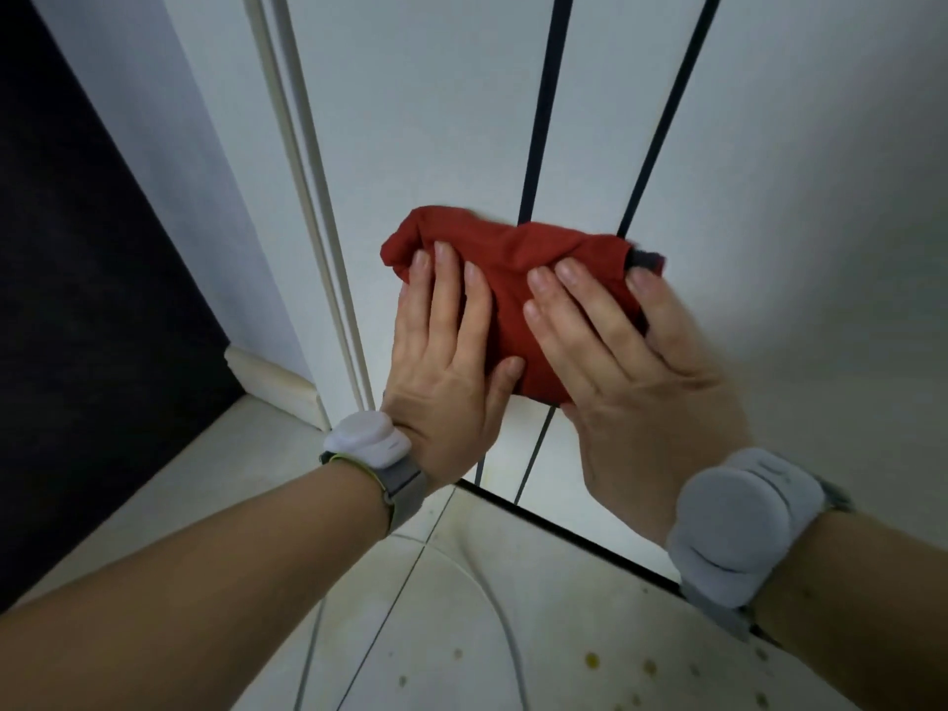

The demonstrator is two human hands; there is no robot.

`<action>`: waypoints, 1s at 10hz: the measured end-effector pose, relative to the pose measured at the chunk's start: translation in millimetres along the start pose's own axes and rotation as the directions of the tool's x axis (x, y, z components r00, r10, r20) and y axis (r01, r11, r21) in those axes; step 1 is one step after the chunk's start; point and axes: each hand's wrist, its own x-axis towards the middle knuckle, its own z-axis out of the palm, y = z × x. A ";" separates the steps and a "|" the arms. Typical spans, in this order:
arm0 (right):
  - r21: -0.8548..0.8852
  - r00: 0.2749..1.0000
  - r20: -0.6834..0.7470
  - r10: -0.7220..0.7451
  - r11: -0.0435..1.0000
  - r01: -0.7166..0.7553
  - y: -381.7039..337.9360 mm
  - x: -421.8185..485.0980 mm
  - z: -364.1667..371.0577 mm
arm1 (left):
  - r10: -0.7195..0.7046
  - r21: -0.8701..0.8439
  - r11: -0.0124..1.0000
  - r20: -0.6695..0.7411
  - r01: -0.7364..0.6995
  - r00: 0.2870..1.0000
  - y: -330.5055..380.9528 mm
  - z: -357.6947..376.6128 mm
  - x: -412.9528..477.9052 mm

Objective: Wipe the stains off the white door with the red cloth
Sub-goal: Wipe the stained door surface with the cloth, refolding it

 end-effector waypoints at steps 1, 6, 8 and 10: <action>0.016 0.998 0.060 0.011 1.000 -0.012 -20.0 -18.1 3.2 | -0.022 0.001 1.000 0.032 0.022 0.999 -2.2 -5.2 -21.3; 0.700 0.934 0.327 0.142 0.628 -0.340 -72.0 -68.4 -28.3 | -0.622 -0.319 0.660 0.277 0.681 0.732 24.4 9.5 -39.9; -0.188 0.070 0.969 -0.236 -0.891 -0.413 -88.7 -58.5 -17.1 | -0.695 -0.392 0.479 0.377 0.786 0.612 32.0 19.8 -59.5; -0.320 0.083 0.934 -0.347 -0.918 -0.233 -95.7 -66.6 0.6 | -0.625 -0.226 0.638 0.408 0.736 0.666 21.8 25.5 -79.4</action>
